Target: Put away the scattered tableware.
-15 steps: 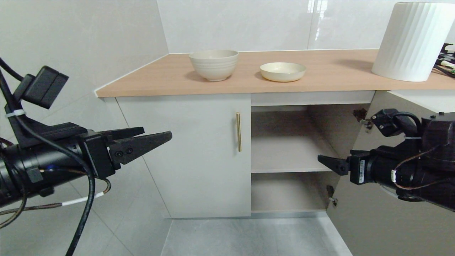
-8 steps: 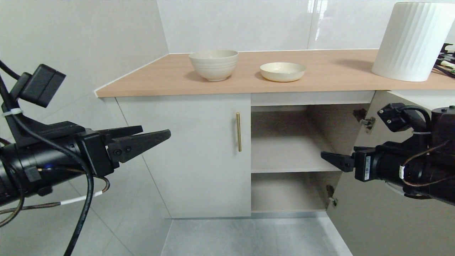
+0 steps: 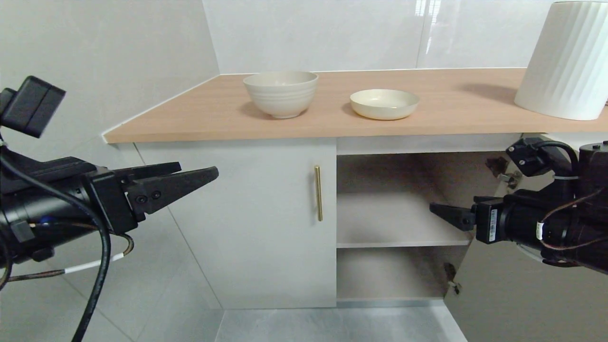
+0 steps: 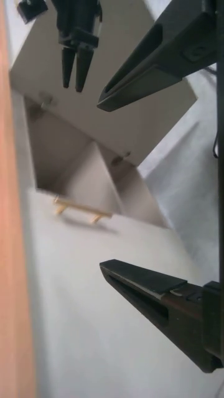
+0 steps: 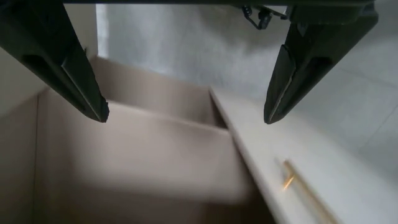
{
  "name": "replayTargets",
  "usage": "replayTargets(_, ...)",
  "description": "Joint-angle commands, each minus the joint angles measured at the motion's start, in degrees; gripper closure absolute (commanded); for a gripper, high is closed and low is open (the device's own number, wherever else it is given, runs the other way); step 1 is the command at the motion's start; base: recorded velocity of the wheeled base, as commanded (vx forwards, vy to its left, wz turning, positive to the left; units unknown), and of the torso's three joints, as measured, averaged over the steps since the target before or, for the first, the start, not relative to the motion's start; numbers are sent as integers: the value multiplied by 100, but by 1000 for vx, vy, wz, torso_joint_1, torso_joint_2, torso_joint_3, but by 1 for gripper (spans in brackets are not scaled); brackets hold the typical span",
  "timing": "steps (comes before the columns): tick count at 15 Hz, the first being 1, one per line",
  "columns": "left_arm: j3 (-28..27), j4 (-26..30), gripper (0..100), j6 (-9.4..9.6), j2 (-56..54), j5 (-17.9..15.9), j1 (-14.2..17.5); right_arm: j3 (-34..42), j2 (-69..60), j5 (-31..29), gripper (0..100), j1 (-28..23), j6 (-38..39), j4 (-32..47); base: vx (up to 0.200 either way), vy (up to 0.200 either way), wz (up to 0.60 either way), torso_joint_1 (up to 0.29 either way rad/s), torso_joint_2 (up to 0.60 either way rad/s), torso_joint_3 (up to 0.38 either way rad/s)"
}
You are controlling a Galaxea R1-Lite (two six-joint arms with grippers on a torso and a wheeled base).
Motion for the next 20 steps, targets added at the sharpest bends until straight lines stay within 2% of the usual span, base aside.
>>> replayTargets(1, -2, -6, 0, -1, 18, -1, 5, 0, -12, 1, 0, 1, 2, -3, 200, 0, 0, 7, 2, 2)
replayTargets(5, 7, -6, 0, -1, 1, -18, 5, 53, -161, 63, 0, 9, 2, 24, 200, 0, 0, 2, 2, 5)
replayTargets(9, 16, -15, 0, -1, -26, -36, 5, 343, -583, 854, 0, 1, -16, -20, 0, 0, 0, 0, 0, 0)
replayTargets(16, 16, -6, 0, -10, 10, -36, 5, 431, -838, 924, 0, 18, -147, -29, 0, 0, 0, 0, 0, 0)
replayTargets(20, 16, -15, 0, -18, 10, -45, 5, 475, -891, 994, 0, 9, -262, -29, 0, 0, 0, 66, -223, -246)
